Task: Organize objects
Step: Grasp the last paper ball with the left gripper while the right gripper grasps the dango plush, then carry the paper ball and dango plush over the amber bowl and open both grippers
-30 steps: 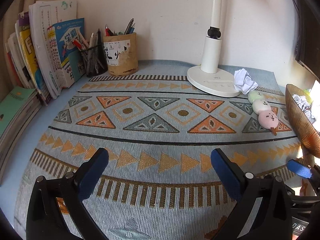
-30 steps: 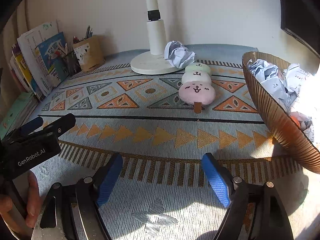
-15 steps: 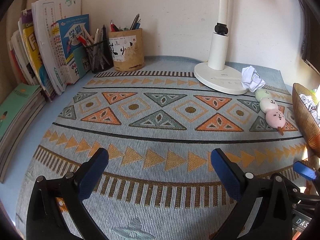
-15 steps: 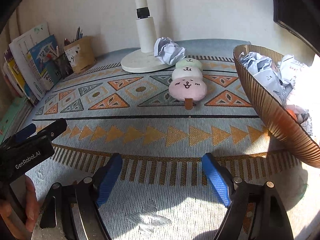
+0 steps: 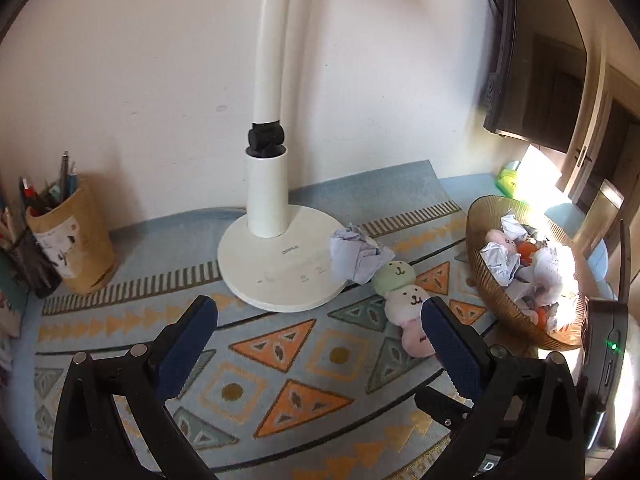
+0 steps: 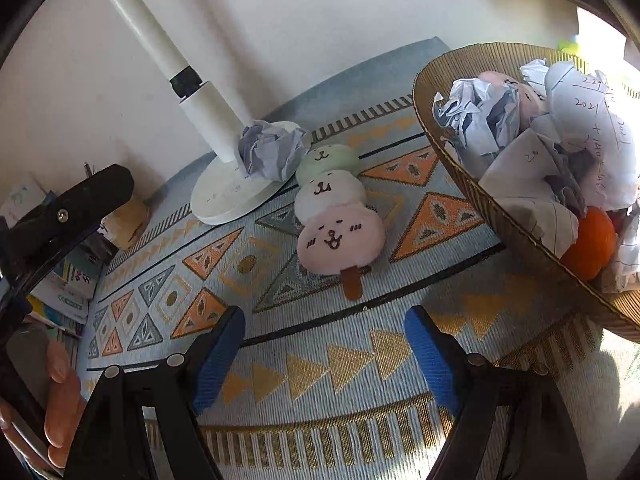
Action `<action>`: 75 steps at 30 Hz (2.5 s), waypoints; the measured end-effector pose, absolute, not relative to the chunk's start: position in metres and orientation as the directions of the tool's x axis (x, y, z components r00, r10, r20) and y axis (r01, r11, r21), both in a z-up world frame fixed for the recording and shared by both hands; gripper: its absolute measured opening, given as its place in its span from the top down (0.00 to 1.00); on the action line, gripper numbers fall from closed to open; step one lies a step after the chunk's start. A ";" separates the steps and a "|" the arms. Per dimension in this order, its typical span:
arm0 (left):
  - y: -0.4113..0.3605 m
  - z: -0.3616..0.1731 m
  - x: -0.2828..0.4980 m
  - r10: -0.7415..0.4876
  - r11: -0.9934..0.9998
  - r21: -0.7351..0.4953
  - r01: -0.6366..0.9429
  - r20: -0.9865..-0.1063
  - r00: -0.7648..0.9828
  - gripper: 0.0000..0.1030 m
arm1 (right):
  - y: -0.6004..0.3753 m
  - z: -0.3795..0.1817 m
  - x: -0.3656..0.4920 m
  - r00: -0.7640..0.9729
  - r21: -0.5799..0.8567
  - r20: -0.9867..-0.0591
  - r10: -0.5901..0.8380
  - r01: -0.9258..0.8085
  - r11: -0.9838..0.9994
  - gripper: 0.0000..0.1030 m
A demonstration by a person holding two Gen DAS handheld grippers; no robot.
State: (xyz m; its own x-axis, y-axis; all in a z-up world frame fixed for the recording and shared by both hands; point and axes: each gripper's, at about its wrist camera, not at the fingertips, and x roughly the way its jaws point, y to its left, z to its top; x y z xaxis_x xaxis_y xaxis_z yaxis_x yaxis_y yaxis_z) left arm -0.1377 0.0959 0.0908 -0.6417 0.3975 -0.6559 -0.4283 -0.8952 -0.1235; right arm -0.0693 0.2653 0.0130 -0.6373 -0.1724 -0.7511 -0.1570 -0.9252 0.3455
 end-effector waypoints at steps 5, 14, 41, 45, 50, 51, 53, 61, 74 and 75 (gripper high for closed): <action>0.125 0.067 -0.191 0.480 -0.852 -0.225 -0.472 -0.696 -0.534 0.01 | 0.265 0.009 -0.088 -0.658 0.305 -0.746 -0.103 -0.199 -0.931 0.22; 0.169 0.036 -0.216 0.466 -0.830 -0.178 -0.529 -0.742 -0.482 0.33 | 0.255 0.008 -0.111 -0.654 0.189 -0.757 -0.008 -0.208 -0.960 0.39; 0.006 0.030 0.016 0.224 -0.973 -0.206 -0.106 -0.714 -0.663 0.51 | 0.223 0.013 0.045 -0.602 0.233 -0.754 -0.264 0.130 -0.964 0.53; 0.011 0.022 0.014 0.192 -0.980 -0.178 -0.090 -0.715 -0.673 0.49 | 0.228 0.010 0.047 -0.578 0.261 -0.765 -0.284 0.125 -0.957 0.37; 0.012 0.019 0.018 0.179 -0.983 -0.159 -0.092 -0.709 -0.682 0.44 | 0.229 0.015 0.044 -0.593 0.244 -0.759 -0.267 0.121 -0.962 0.35; 0.013 0.019 0.019 0.176 -0.983 -0.156 -0.092 -0.707 -0.685 0.44 | 0.227 0.014 0.042 -0.589 0.234 -0.765 -0.261 0.123 -0.964 0.35; 0.014 0.019 0.020 0.170 -0.985 -0.147 -0.092 -0.707 -0.686 0.44 | 0.220 0.011 0.037 -0.576 0.196 -0.782 -0.239 0.137 -0.971 0.35; 0.016 0.022 0.023 0.188 -0.982 -0.147 -0.120 -0.694 -0.695 0.49 | 0.196 0.005 0.035 -0.601 0.017 -0.790 -0.126 0.184 -0.983 0.53; 0.133 0.124 -0.020 0.405 -0.904 -0.125 -0.409 -0.556 -0.726 0.51 | 0.337 0.149 0.052 -0.864 0.141 -0.501 -0.042 -0.034 -0.989 0.53; 0.153 0.132 -0.029 0.415 -0.896 -0.106 -0.432 -0.547 -0.727 0.51 | 0.354 0.158 0.050 -0.878 0.128 -0.479 0.016 -0.088 -0.988 0.53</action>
